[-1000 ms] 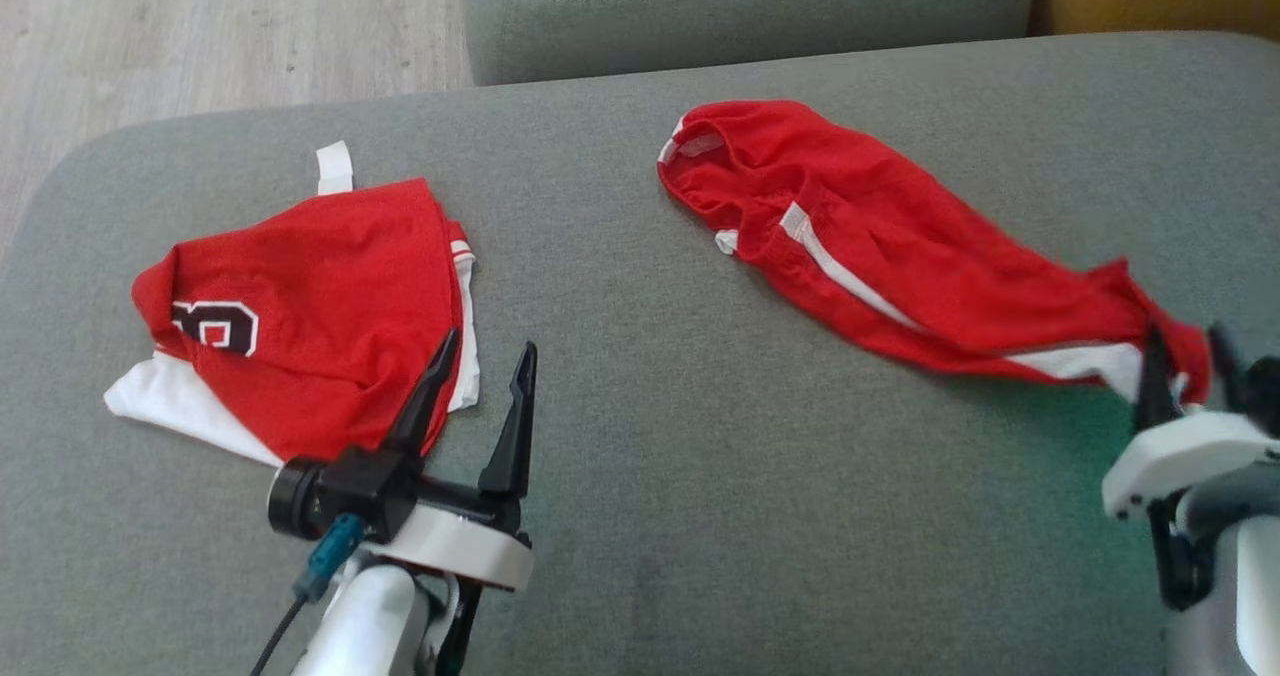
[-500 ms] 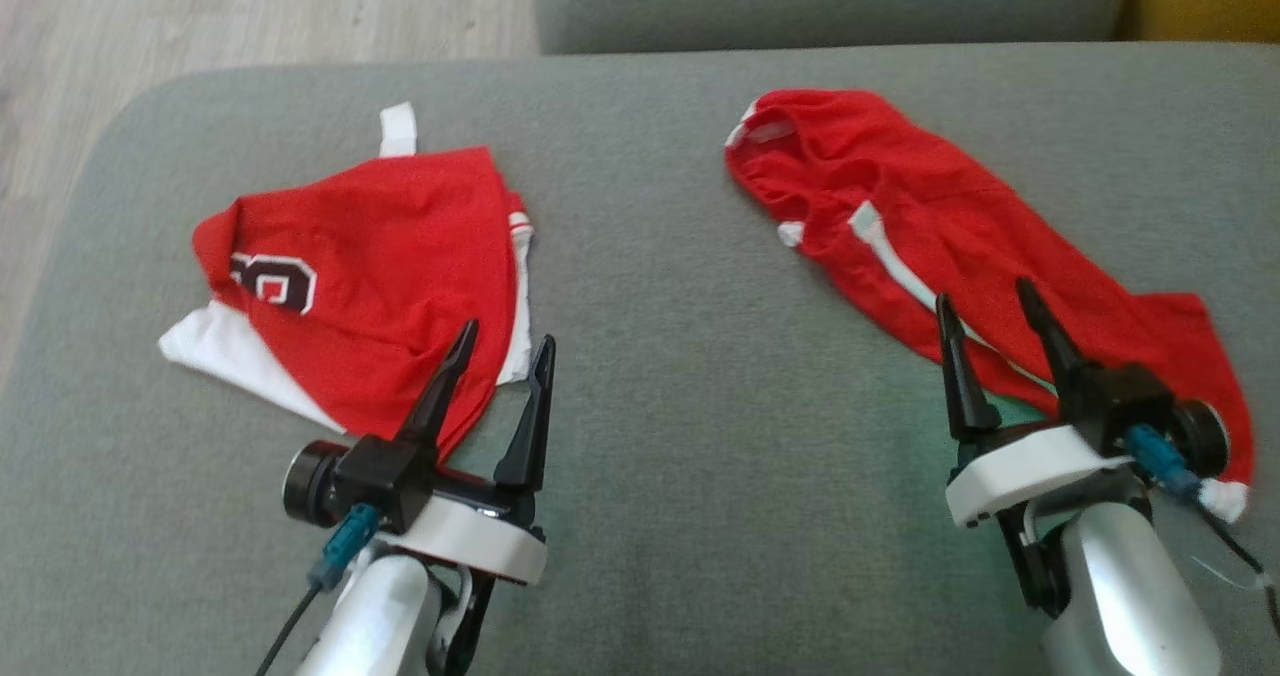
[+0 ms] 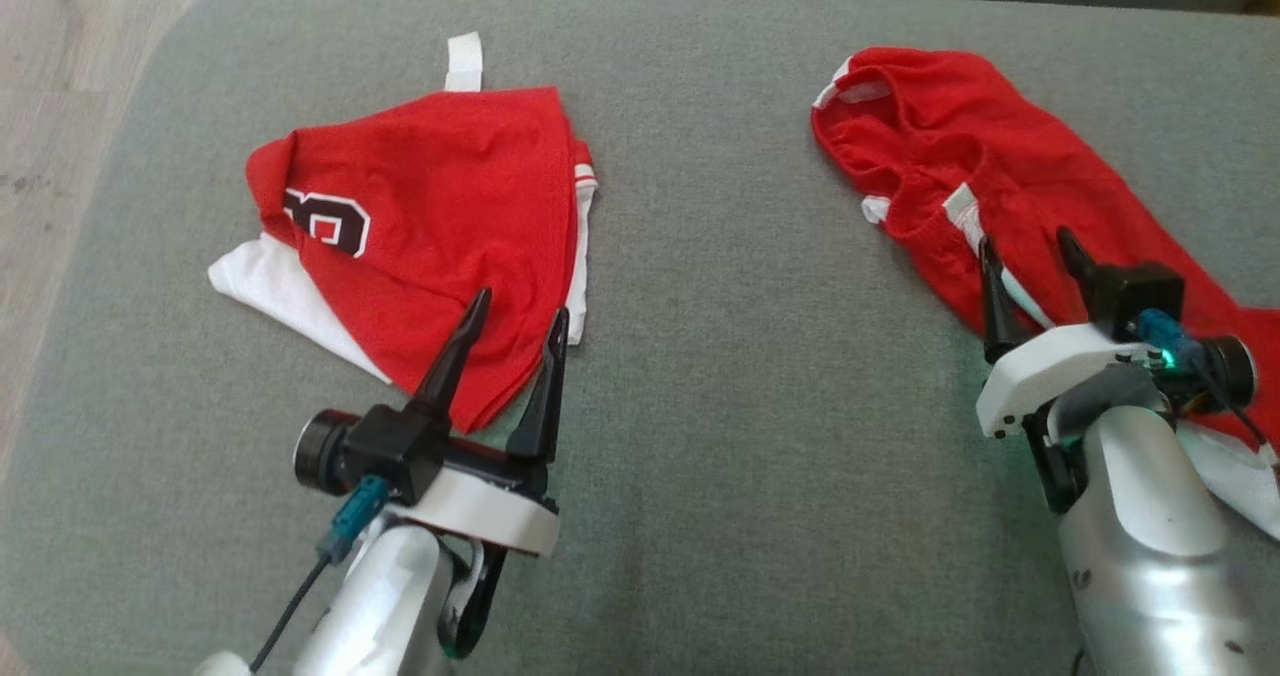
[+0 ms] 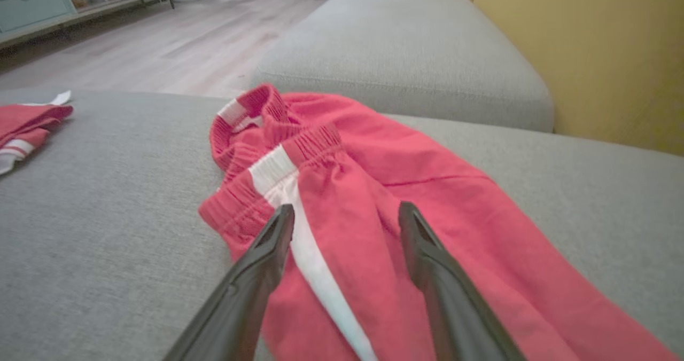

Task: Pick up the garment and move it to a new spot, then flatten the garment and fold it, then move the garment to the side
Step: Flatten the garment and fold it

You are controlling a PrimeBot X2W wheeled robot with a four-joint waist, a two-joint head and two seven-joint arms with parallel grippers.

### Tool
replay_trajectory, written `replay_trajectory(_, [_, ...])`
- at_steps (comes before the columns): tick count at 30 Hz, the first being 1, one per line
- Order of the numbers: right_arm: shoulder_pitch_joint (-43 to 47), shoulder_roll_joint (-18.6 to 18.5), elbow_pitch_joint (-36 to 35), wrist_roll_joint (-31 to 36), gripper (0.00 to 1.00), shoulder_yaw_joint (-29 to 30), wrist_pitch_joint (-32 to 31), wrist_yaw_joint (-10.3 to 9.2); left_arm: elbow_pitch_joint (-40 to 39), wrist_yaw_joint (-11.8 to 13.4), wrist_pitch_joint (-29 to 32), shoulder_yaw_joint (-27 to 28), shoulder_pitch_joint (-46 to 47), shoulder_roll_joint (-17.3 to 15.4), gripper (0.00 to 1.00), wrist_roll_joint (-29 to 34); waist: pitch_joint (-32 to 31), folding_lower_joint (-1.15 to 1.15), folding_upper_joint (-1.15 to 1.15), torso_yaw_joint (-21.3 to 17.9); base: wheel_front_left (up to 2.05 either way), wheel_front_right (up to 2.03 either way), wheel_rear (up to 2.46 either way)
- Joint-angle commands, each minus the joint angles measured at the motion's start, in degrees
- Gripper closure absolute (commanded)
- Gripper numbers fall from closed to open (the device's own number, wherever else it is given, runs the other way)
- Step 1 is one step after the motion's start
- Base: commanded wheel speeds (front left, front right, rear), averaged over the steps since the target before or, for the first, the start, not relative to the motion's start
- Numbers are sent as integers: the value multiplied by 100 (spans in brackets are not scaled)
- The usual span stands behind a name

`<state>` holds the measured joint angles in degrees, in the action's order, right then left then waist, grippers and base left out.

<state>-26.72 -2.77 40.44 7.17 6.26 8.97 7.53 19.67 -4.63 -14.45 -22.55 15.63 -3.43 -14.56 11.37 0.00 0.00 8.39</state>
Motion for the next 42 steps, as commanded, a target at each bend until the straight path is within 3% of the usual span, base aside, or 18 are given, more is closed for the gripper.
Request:
replay_trajectory(1, [-293,-11,91,129,0,-42,-6,-4,-160,-19,-55,146,313,-20,0,15,86,0,0,58,0,0,0])
replay_trajectory(8, [-699,-11,762,326,0,18,83,-4,-139,-33,-55,177,371,-11,0,38,195,0,0,76,0,0,0])
replay_trajectory(9, [-751,-11,864,332,5,6,98,-4,-133,-35,-55,183,379,-10,0,42,204,0,0,71,0,0,0])
replay_trajectory(10, [-798,-11,955,327,77,-14,129,-4,-125,-36,-55,189,385,-8,0,46,209,0,0,64,0,0,0])
replay_trajectory(11, [-837,-11,1045,277,100,-64,182,-4,-116,-37,-55,194,387,-7,0,51,206,0,0,54,0,0,0])
replay_trajectory(17, [-891,-11,1278,-451,100,-869,502,-4,-53,-35,-55,245,347,-13,0,72,81,0,0,-84,0,0,0])
replay_trajectory(23, [-457,-11,949,-1371,100,-2051,579,-4,-2,-38,-55,305,248,-41,0,78,-209,0,0,-296,0,0,0])
replay_trajectory(29, [-80,-11,641,-2001,100,-2820,486,-4,20,-28,-55,318,149,-41,0,77,-461,0,0,-436,0,0,0])
replay_trajectory(35, [50,-10,484,-2257,100,-3227,303,-4,10,-13,-55,304,45,-33,0,75,-554,0,0,-487,0,0,0])
replay_trajectory(42, [-105,-10,529,-2345,100,-3092,260,-4,-37,-4,-55,309,23,-29,0,76,-478,0,0,-500,0,0,0])
